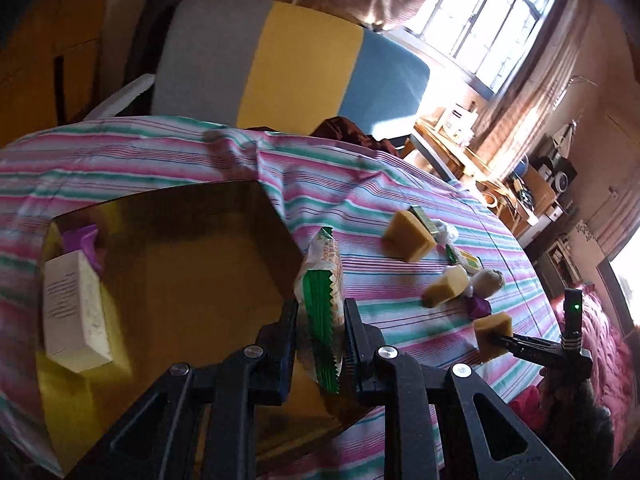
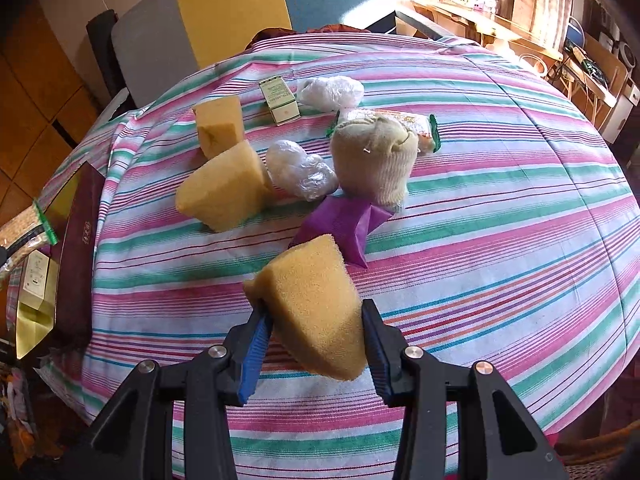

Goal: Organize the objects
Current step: 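Carry the cracker packet into the gold tray and release it with the left tool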

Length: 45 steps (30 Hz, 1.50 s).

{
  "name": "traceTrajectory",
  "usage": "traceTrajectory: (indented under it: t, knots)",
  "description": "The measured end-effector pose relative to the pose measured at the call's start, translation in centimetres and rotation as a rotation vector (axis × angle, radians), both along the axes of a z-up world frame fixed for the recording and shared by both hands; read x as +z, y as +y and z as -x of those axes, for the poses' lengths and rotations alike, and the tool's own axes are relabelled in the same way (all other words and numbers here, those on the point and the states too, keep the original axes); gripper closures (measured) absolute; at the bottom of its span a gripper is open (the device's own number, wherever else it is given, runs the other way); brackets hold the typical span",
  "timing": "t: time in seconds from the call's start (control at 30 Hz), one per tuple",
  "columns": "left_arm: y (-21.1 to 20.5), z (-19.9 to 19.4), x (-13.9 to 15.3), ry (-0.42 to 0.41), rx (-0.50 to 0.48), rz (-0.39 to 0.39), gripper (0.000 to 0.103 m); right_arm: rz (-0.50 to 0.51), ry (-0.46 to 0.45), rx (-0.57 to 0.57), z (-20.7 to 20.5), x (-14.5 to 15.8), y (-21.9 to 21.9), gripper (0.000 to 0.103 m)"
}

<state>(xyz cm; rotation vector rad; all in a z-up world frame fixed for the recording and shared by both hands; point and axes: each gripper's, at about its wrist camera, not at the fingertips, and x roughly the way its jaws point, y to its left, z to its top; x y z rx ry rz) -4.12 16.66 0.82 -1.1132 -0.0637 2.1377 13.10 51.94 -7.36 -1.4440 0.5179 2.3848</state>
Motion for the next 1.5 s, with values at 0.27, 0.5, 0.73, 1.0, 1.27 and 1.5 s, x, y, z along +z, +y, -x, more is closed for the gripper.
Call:
traceTrajectory:
  t: [0.27,0.5,0.73,1.0,1.27,1.5]
  knots:
    - [-9.2,-0.7,-1.5,-0.042,0.149,0.032,0.081,-0.028,-0.020,0.007,0.3,-0.2,-0.4,0.059]
    - [-12.9,-2.0,-3.5,-0.094,0.210,0.059,0.081,-0.045,-0.029,0.011,0.4,-0.2,-0.6,0.059]
    - [-15.4,-1.5,-5.4,-0.149,0.294,0.090,0.075,-0.064,-0.015,0.015,0.3,0.3,-1.0,0.059]
    - [-17.1,-2.1,-4.9,-0.112,0.333,0.084,0.067,-0.090,-0.015,0.030,0.6,0.6,-2.4,0.059]
    - [-18.1,-3.7,-4.8,-0.082,0.339,0.125,0.045,-0.098,0.047,0.021,0.6,3.0,-4.5,0.059]
    - [-19.0,-4.0,-3.7,-0.048,0.366,0.099,0.043,-0.055,0.174,0.226,4.1,7.4,-12.7,0.059]
